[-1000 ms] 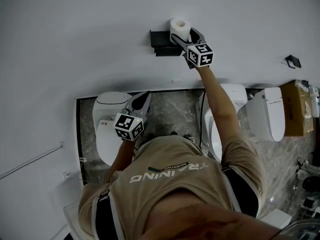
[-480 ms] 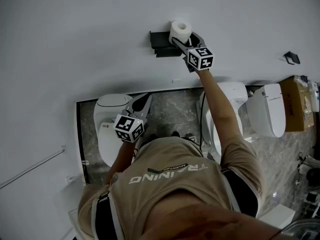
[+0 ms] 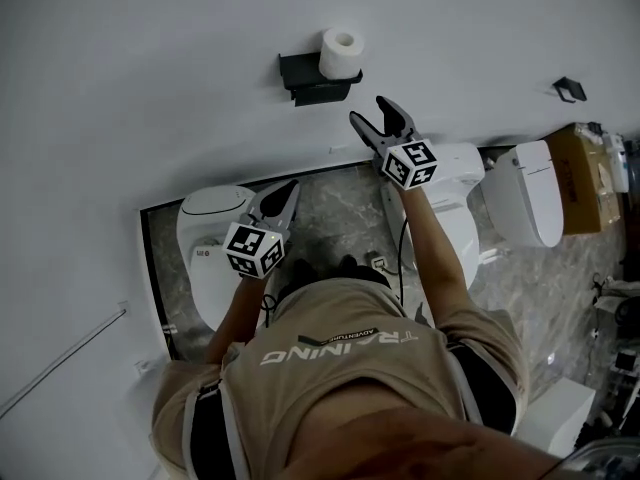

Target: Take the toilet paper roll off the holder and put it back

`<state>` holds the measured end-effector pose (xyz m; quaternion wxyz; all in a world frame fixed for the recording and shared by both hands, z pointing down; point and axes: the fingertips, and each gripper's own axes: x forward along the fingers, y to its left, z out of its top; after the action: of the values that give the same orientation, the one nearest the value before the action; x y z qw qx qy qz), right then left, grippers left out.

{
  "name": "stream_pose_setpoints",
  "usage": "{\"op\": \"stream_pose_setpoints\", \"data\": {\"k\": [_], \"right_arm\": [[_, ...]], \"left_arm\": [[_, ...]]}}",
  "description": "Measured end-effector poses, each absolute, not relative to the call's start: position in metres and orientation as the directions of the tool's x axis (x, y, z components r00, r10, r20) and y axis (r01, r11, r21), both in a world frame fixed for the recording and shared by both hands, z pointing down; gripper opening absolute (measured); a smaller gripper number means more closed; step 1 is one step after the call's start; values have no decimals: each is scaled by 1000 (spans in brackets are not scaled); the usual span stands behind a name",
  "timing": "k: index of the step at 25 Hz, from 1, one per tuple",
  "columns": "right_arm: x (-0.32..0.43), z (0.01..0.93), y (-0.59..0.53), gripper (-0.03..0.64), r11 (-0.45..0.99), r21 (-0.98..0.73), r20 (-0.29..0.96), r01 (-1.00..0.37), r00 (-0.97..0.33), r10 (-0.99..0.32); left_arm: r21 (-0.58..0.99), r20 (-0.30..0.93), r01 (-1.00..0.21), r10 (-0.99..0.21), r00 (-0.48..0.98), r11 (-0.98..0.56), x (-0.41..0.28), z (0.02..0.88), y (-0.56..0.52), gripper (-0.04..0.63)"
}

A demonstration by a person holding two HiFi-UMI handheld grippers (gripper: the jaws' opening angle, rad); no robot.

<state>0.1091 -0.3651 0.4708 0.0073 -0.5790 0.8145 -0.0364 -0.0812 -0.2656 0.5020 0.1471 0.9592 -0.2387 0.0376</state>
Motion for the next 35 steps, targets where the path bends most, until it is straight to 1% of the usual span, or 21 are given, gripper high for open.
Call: {"op": "stream_pose_setpoints", "data": {"k": [2, 3, 4, 5, 6, 10, 14, 16, 21, 23, 26, 31, 35], "right_arm": [[105, 473, -341, 322, 358, -69, 32, -931, -361, -932], [104, 476, -327, 305, 365, -55, 40, -929, -367, -929], [106, 479, -313, 189, 360, -35, 47, -932, -362, -931], [109, 483, -297, 50, 351, -19, 52, -936, -352, -935], [112, 487, -281, 26, 348, -19, 51, -937, -349, -936], [113, 498, -223, 15, 381, -67, 45, -922, -385, -922], [117, 507, -168, 14, 448, -32, 60, -894, -449, -892], [124, 515, -138, 14, 476, -23, 74, -879, -477, -876], [155, 532, -82, 15, 483, -129, 76, -866, -494, -866], [156, 537, -67, 15, 477, -154, 74, -865, -491, -868], [149, 539, -53, 15, 486, -144, 71, -862, -499, -864], [128, 530, -35, 14, 489, -130, 52, -863, -499, -865], [95, 517, -17, 14, 484, -109, 32, -868, -489, -871]], "left_arm": [[258, 131, -463, -444, 887, -848, -72, 496, -260, 0], [256, 123, -459, -442, 889, -851, -68, 493, -254, 0], [253, 117, -456, -440, 890, -853, -63, 490, -246, -1], [251, 114, -455, -441, 890, -854, -59, 489, -238, 0], [249, 116, -458, -443, 889, -854, -55, 488, -229, -1], [237, 148, -492, -469, 871, -838, -42, 491, -195, 0], [238, 165, -551, -526, 834, -800, -29, 492, -159, -1], [241, 197, -589, -556, 808, -771, -27, 499, -136, 0], [236, 267, -637, -582, 768, -734, -19, 508, -82, 0], [224, 281, -640, -580, 765, -735, -19, 508, -63, 0], [214, 292, -631, -568, 770, -745, -18, 510, -46, -1], [215, 240, -562, -515, 823, -799, -14, 498, -22, 0], [205, 211, -525, -487, 848, -826, -39, 493, -4, 0]]}}
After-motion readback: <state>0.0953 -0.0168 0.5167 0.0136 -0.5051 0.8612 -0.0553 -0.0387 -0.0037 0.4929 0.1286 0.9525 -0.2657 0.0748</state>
